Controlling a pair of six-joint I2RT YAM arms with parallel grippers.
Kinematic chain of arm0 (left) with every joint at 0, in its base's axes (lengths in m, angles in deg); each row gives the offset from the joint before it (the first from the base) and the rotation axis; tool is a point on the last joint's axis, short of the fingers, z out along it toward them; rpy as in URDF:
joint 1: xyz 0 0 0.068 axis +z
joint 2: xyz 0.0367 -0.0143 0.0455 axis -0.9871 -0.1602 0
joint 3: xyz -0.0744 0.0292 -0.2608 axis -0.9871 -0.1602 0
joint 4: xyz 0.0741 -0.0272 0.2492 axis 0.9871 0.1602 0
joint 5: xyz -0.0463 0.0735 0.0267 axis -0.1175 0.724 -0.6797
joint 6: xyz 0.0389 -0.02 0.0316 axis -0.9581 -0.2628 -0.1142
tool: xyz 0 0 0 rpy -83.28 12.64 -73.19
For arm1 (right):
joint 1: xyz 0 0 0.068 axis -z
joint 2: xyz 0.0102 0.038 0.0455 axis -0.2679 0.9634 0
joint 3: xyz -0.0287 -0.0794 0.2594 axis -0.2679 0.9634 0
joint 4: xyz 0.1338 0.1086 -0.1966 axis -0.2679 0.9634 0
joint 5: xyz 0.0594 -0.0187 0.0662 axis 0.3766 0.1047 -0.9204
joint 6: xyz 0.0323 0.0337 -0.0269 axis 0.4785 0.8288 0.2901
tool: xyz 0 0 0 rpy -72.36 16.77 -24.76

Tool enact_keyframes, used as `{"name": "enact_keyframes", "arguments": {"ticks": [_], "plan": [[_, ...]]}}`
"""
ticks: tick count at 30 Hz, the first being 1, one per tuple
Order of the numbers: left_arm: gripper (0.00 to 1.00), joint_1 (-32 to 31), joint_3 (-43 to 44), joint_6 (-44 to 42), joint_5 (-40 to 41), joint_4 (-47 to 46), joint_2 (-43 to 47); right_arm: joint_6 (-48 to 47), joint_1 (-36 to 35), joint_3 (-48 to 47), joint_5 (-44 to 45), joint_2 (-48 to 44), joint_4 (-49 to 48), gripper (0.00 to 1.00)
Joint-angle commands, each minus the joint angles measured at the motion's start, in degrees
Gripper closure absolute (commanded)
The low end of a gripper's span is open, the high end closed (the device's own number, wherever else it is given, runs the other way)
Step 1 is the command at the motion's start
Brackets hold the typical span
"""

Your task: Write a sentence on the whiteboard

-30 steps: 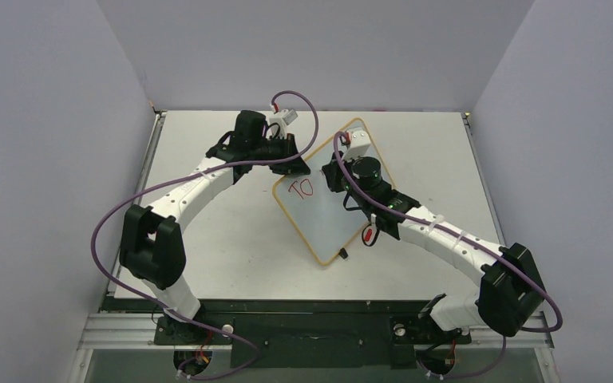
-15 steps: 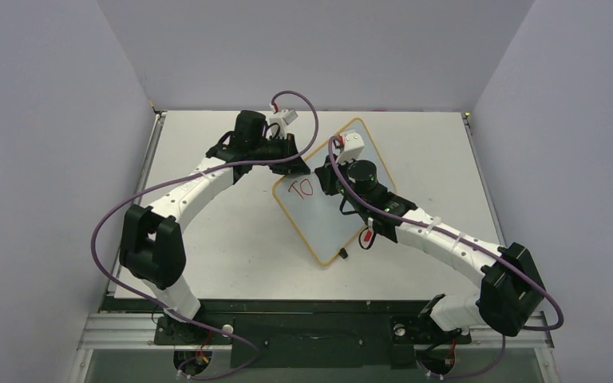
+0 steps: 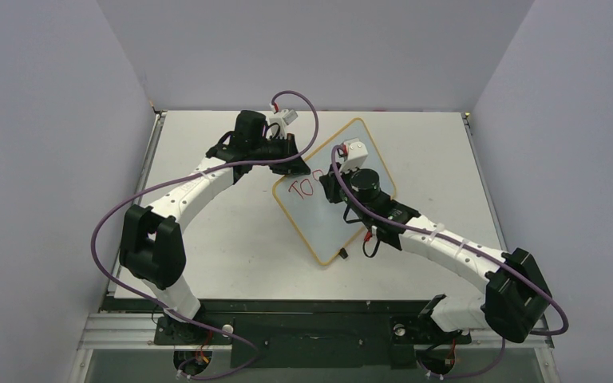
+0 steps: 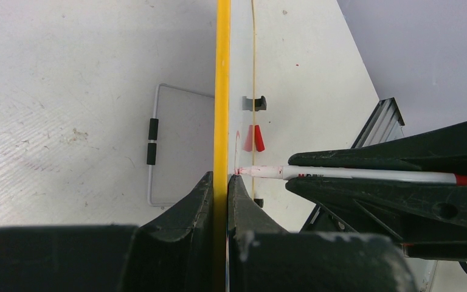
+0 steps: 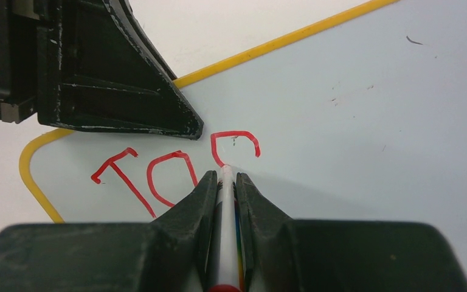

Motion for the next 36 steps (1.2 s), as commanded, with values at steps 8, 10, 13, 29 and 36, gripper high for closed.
{"name": "enact_keyframes", "arguments": {"ticks": [8,10,13,29,36], "plan": [[1.00,-1.0,0.6,-4.5,3.2,0.9,1.2,0.7,0.3,0.5,6.1,-1.1,2.3,1.00],[1.00,-1.1,0.6,-4.5,3.2,0.9,1.3,0.6,0.5,0.1,6.3,-0.9,2.3,1.00],[1.00,-1.2,0.6,-4.5,3.2,0.9,1.3,0.4,0.7,-0.6,6.5,-0.4,2.4,1.00],[1.00,-1.4,0.4,-4.5,3.2,0.6,1.3,-0.8,1.1,-9.1,6.3,5.0,2.8,1.00],[1.00,-1.4,0.2,-4.6,3.1,0.4,1.4,-1.0,1.2,-11.5,5.8,6.8,3.3,1.00]]}}
